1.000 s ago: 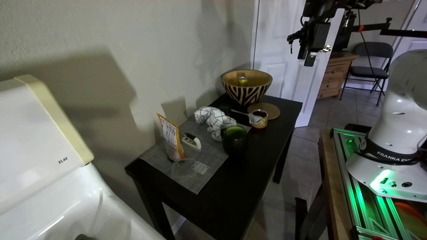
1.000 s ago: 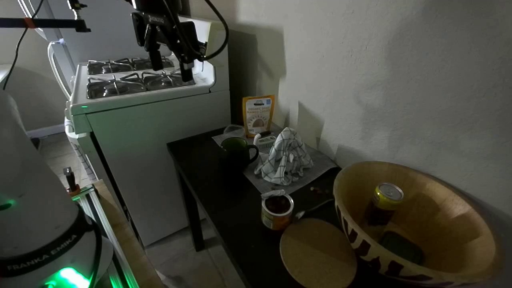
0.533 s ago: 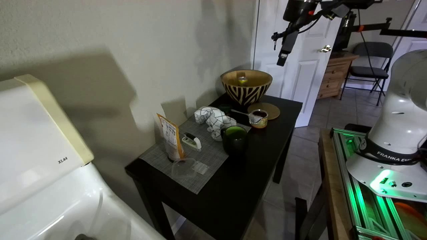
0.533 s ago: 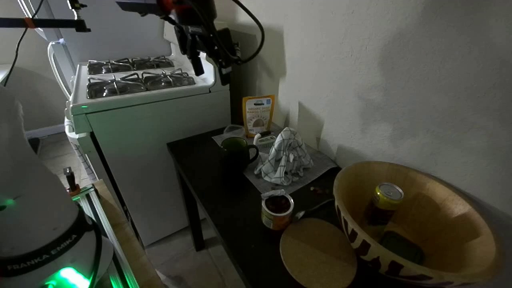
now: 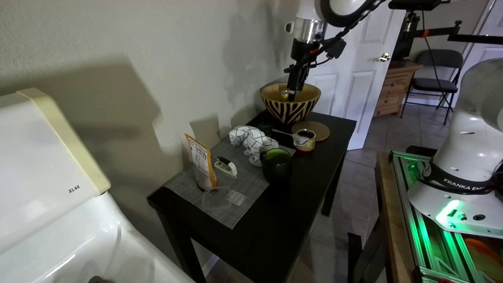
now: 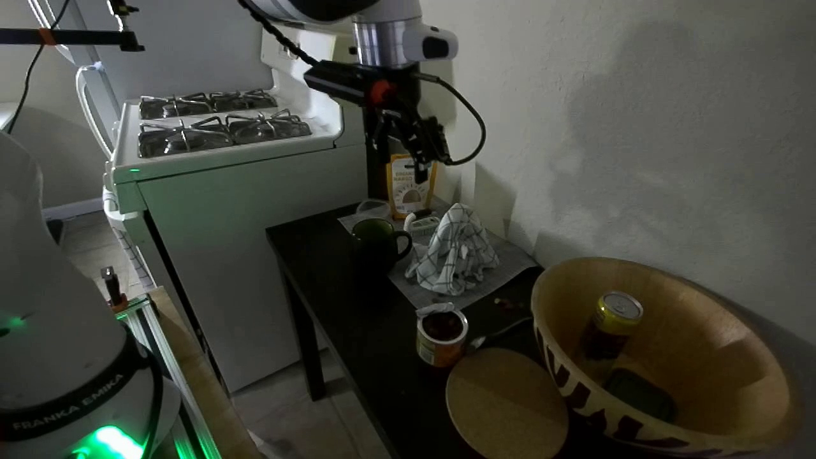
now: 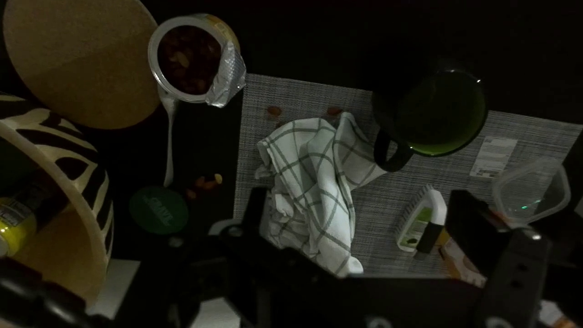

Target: Move the cloth and place it in the bowl

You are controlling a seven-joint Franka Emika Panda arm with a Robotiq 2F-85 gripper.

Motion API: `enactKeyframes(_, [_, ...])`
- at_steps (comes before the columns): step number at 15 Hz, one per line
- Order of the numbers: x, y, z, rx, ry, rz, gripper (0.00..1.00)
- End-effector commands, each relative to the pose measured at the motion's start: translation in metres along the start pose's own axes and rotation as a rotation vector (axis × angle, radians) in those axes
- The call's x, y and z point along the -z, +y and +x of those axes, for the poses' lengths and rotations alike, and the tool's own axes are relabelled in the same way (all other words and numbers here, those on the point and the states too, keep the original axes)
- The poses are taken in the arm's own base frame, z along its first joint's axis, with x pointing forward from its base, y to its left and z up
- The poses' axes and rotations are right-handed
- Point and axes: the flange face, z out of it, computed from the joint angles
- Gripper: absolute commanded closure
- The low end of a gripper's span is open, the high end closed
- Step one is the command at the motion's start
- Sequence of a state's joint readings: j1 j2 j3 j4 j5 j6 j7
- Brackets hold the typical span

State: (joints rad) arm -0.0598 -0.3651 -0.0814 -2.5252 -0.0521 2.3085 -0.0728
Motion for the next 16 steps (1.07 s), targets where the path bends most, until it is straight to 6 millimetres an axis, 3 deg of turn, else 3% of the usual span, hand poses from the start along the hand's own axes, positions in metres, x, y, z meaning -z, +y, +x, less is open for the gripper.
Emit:
enactKeyframes(1, [-0.045,0.006,0.053,-0.033,-0.068,-0.021,0.0])
enactKeyframes(5, [-0.082,0.007,0.096,-0.011,-0.111,-0.037,0.0])
enactKeyframes(8, [-0.104,-0.002,0.118,-0.004,-0.108,-0.065,0.0])
enactKeyframes(16, [-0.157,-0.03,0.131,-0.116,-0.082,-0.086,0.0])
